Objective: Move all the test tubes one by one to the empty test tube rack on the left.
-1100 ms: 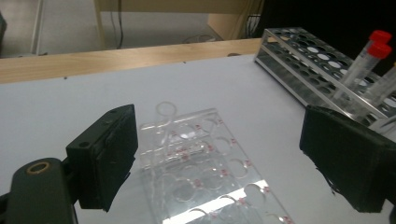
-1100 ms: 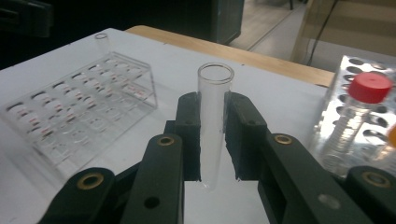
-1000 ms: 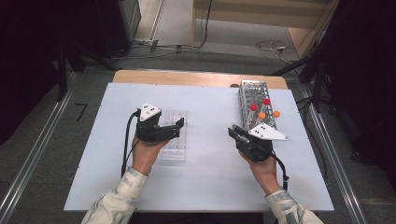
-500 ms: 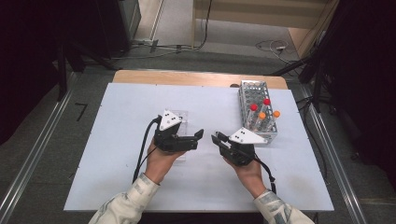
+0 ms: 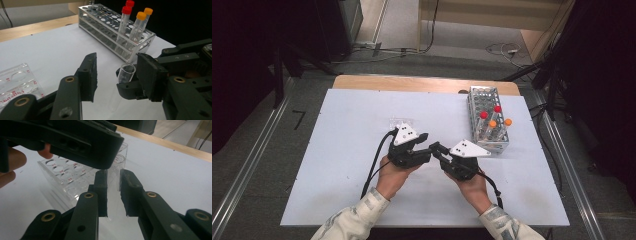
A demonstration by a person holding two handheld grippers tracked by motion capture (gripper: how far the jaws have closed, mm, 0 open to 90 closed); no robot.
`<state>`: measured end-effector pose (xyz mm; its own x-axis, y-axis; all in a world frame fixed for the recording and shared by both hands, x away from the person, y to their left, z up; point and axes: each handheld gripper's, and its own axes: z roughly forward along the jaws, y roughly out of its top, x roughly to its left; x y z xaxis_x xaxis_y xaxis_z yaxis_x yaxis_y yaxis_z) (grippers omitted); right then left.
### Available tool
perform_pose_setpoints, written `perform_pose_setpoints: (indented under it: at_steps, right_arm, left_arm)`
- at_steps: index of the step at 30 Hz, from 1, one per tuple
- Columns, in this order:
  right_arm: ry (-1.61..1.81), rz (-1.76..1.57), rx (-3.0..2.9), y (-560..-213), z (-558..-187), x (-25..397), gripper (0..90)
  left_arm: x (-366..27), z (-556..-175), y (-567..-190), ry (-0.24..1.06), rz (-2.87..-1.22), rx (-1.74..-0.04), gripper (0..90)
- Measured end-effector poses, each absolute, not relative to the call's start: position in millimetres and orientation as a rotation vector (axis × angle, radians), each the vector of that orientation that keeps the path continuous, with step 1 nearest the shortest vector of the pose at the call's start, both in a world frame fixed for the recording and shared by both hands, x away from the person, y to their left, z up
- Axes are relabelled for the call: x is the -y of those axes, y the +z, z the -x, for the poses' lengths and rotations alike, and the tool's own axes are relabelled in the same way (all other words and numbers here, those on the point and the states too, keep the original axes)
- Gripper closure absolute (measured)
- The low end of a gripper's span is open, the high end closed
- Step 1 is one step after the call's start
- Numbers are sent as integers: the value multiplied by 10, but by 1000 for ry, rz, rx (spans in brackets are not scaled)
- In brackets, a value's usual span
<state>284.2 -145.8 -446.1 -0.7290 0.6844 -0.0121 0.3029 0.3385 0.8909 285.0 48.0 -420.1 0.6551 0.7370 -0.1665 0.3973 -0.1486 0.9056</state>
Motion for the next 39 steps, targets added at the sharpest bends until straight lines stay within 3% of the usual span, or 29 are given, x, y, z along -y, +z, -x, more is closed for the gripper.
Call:
perform_pose_setpoints:
  at_steps: [11,28,39]
  right_arm:
    - [1352,-857,-2224,-4462,-2828,1442,732]
    - [1353,-849,-2226,-4461,-2820,1438,721]
    - [1380,-826,-2275,-4446,-2824,1441,485]
  left_arm:
    - [-433,-2834,-4215,362,-1788,-882,715]
    - [-432,-2834,-4216,361,-1795,-879,756]
    - [-473,-2829,-4176,373,-1770,-881,758]
